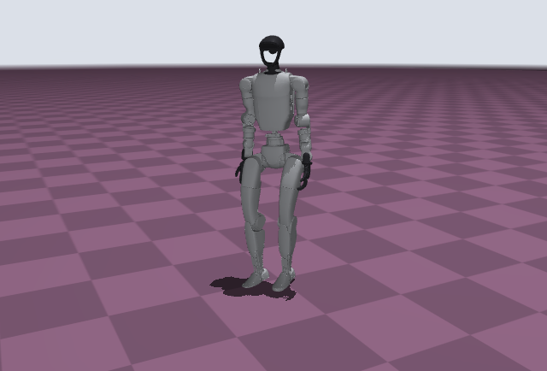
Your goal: Dance
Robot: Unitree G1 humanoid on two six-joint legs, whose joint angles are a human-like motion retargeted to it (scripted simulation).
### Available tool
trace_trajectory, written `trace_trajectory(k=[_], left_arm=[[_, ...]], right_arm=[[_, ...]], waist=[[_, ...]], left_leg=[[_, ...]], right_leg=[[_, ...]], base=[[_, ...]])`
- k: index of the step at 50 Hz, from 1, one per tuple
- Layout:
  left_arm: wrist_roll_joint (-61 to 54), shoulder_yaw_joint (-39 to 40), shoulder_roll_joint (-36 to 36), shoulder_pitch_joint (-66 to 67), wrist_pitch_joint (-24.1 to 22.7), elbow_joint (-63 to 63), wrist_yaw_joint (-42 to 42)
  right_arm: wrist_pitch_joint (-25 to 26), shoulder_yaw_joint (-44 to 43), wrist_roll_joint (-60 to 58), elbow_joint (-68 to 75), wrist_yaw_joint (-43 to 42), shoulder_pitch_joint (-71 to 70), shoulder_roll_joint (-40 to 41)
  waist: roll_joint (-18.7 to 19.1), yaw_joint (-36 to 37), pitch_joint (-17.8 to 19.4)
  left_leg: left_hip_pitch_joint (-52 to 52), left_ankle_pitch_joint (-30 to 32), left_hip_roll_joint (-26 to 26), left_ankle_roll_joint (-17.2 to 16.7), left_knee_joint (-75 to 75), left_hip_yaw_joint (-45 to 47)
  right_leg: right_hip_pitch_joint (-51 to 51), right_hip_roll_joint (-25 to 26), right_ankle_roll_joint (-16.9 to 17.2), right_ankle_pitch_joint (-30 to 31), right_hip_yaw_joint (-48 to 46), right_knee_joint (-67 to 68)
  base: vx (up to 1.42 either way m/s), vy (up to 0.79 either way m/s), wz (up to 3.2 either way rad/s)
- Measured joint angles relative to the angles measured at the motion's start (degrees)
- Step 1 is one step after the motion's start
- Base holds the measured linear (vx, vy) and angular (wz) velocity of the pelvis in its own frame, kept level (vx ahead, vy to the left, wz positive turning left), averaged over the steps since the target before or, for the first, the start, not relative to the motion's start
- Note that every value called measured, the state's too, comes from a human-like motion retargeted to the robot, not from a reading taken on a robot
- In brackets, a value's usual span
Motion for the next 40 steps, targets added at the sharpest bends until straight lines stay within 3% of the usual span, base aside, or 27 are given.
trace_trajectory(k=[4, 8, 15, 18, 21, 25, 30, 35, 37, 40], left_arm=[[-2.96, 3.52, 1.08, 4.25, -0.72, -0.73, -0.27], [-7.0, 9.62, 0.75, 6.37, -0.69, -0.55, 1.49], [-14.83, 14.15, -0.49, 6.66, -3.25, -1.67, 4.81], [-17.12, 16.11, -0.07, 7.49, -2.28, -1.35, 3.57], [-18.96, 16.56, 0.69, 8.11, -1.01, -1.37, 2.24], [-18.84, 15.46, 2.31, 8.91, -0.36, -0.9, 1.47], [-12.82, 10.93, 5.06, 7.22, 0.0, 1.35, 3.04], [-6.42, 7.56, 5.5, 5.06, -0.71, 2.24, 7.13], [-5.26, 6.74, 5.5, 4.79, -0.77, 2.43, 8.15], [-3.37, 6.29, 5.04, 4.7, -0.67, 2.6, 9.72]], right_arm=[[2.03, 5.09, -4.69, -0.81, 5.91, 1.59, -2.35], [3.17, 8.23, -8.34, -2.5, 4.53, 2.61, -2.35], [2.04, 6.55, -7.66, -2.32, -4.12, 2.22, -0.78], [2.95, 7.96, -7.7, 0.35, -4.23, 1.4, -1.56], [3.47, 10.37, -8.4, 1.66, -4.07, 0.35, -2.24], [3.53, 12.33, -12.52, -1.45, -5.57, 1.27, -1.32], [2.58, 12.02, -14.68, -2.79, -5.91, 4.16, -1.68], [3.38, 10.76, -15.76, 0.83, -5.66, 6.29, -2.96], [3.77, 10.41, -16.3, 2.36, -5.54, 6.79, -3.27], [4.3, 9.46, -16.91, 3.22, -4.42, 7.02, -3.05]], waist=[[1.61, -3.91, -1.36], [0.58, -8.69, -3.33], [-1.04, -7.05, 1.19], [-1.39, -6.97, 0.78], [-0.79, -7.84, -0.7], [1.56, -10.16, -2.75], [2.51, -9.68, -3.19], [0.93, -7.79, -3.02], [0.7, -6.88, -3.12], [0.45, -6.27, -2.79]], left_leg=[[2.21, -2.83, 2.58, 0.07, -4.77, 1.62], [0.23, -2.07, 3.01, -0.55, -6.14, 2.06], [1.44, -4.18, 2.39, -0.25, -6.35, 1.06], [1.17, -4.27, 3.36, -0.19, -7.09, 3.31], [-0.89, -4.27, 4.76, -0.09, -7.21, 4.71], [-2.69, -3.94, 7.41, -0.68, -7.69, 4.67], [-1.81, -3.49, 8.68, -2.56, -8.88, 4.78], [1.6, -2.75, 6.61, -3.06, -11.73, 5.4], [3.17, -2.16, 6.75, -3.2, -12.96, 6.57], [5.19, -1.39, 7.2, -2.99, -13.87, 7.85]], right_leg=[[-0.53, 2.61, 0.2, 1.06, 0.69, -1.08], [-2.42, 2.49, 0.34, 3.65, 0.78, -3.12], [-1.84, 3.28, 2.57, 12.14, 4.03, -6.88], [-3.27, 4.32, 3.81, 13.75, 8.65, -6.73], [-5.68, 4.69, 3.5, 10.89, 11.72, -3.23], [-6.59, 3.34, 1.76, 5.78, 8.86, 3.64], [-4.99, 1.69, 4.05, 1.11, 9.19, 5.11], [-1.41, 0.73, 5.91, 5.14, 8.45, -1.9], [0.61, 0.51, 6.75, 4.08, 6.97, -2.98], [2.89, 1.38, 5.59, 4.21, 6.22, -4.54]], base=[[0.12, 0.01, -0.21], [0.02, 0.07, 0.09], [-0.09, 0.02, -0.34], [-0.08, 0.01, -0.95], [-0.17, 0.05, -0.82], [-0.09, 0.07, -0.26], [-0.06, 0.08, 0.09], [-0.08, 0.03, 0.14], [-0.05, -0.01, -0.04], [-0.03, -0.01, 0.03]])
